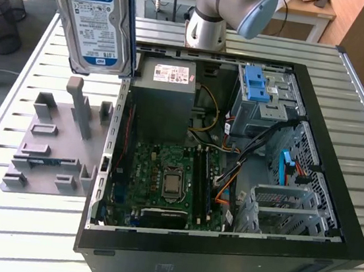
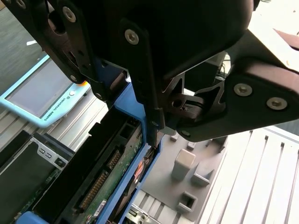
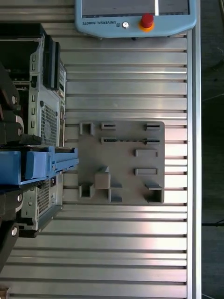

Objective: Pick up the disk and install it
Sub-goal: 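Pick up the disk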

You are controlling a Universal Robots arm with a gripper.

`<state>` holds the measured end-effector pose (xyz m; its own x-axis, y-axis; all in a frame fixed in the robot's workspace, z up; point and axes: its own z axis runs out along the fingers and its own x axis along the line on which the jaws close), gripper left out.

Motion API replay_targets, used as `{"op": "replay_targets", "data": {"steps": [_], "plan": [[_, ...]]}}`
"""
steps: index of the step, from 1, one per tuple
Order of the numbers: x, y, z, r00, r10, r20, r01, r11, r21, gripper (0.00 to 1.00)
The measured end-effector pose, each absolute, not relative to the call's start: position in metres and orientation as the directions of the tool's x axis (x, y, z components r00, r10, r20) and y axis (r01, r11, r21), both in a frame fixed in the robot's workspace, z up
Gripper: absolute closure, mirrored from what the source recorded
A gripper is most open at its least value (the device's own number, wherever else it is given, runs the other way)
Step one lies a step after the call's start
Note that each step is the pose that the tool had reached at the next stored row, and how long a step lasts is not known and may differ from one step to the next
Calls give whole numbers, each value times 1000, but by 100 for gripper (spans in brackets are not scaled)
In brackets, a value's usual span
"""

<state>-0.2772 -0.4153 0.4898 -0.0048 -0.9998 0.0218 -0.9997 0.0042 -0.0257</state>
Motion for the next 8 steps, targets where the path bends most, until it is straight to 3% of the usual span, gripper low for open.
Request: {"op": "replay_targets", "data": {"steps": [8], "plan": [[-263, -416, 490, -5, -1000, 22, -1000, 4, -26, 64]]}}
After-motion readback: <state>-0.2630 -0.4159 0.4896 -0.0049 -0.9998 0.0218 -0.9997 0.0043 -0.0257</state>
